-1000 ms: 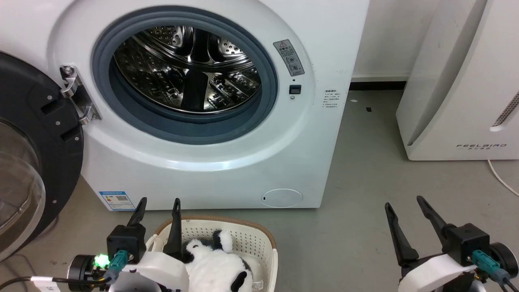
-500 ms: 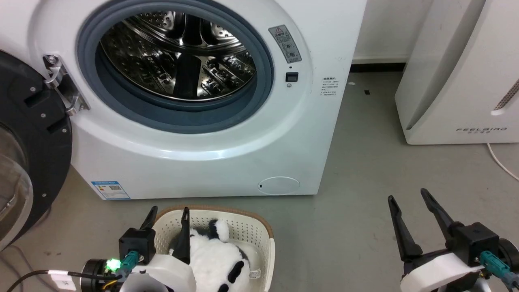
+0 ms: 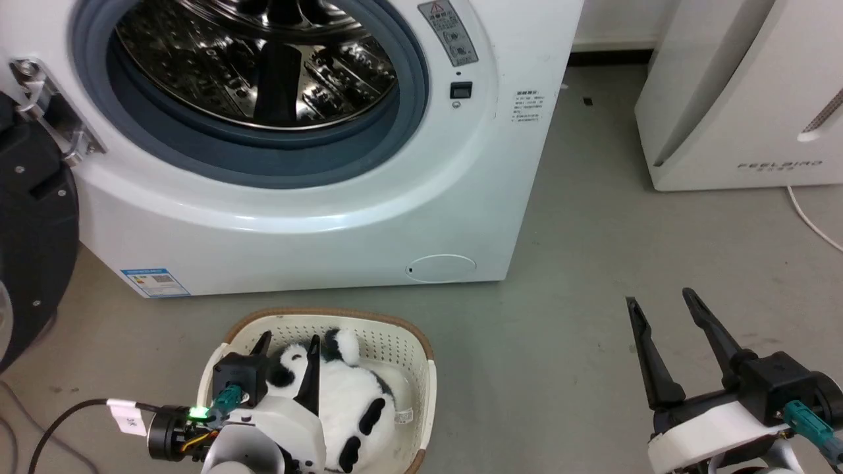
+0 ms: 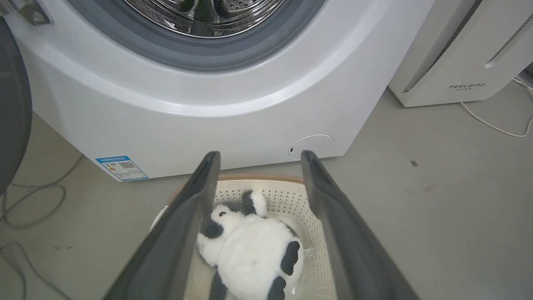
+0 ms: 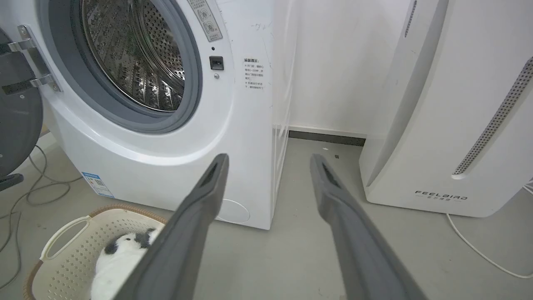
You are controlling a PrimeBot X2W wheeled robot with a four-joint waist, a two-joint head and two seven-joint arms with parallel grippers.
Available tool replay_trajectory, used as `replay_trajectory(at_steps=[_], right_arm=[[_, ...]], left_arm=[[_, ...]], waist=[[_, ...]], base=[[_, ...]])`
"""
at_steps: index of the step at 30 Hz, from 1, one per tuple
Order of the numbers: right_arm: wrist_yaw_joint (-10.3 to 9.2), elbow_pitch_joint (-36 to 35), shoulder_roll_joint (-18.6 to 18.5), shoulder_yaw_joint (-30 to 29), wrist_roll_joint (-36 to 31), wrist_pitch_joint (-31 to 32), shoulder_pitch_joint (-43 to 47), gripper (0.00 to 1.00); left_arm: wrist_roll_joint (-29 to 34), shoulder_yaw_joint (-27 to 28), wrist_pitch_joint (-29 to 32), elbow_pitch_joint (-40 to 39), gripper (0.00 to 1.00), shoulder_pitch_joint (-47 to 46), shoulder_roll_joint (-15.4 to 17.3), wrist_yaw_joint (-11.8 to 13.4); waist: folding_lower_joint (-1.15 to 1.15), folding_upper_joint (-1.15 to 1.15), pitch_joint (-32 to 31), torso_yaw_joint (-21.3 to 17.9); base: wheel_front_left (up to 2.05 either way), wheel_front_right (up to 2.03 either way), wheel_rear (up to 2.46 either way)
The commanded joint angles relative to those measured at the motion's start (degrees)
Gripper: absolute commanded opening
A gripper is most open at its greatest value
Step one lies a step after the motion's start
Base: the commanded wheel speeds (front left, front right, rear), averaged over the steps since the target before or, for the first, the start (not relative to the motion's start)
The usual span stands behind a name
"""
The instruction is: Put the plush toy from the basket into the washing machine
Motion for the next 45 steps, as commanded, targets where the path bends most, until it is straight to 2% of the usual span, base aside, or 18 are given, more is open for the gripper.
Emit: replay_trajectory(at_steps=[1,18,35,45], right_arm=[[-0.02,-0.63,-0.01,0.12,0.40,-0.62,-0.92,1.00],[-0.03,-2.35,-0.01,0.56,1.92,-2.64,-3.02,1.00],[-0.04,-4.33,-0.01,1.25,5.03,-4.67,-5.88,1.00],[-0.04,-5.78,-0.01,1.25,6.86,-5.86,-7.48,1.00]], left_arm=[[-0.71,-0.30,-0.16,1.54,1.00,-1.44,0.50,-0.37],[-2.15,-3.04,1.69,16.01,1.00,-9.87,3.00,-1.91],[-3.69,-6.04,4.68,29.73,1.00,-20.33,8.33,-3.48],[-3.64,-10.55,6.56,35.89,1.00,-27.29,11.59,-4.72]], waist=[[0.00,0.00,1.02,-0.45],[0.00,0.00,9.45,-3.28],[0.00,0.00,20.84,-7.32],[0.00,0.00,28.31,-9.10]], base=[[0.00,0.00,0.00],[0.00,0.00,0.00],[0.00,0.00,0.00],[0.00,0.00,0.00]])
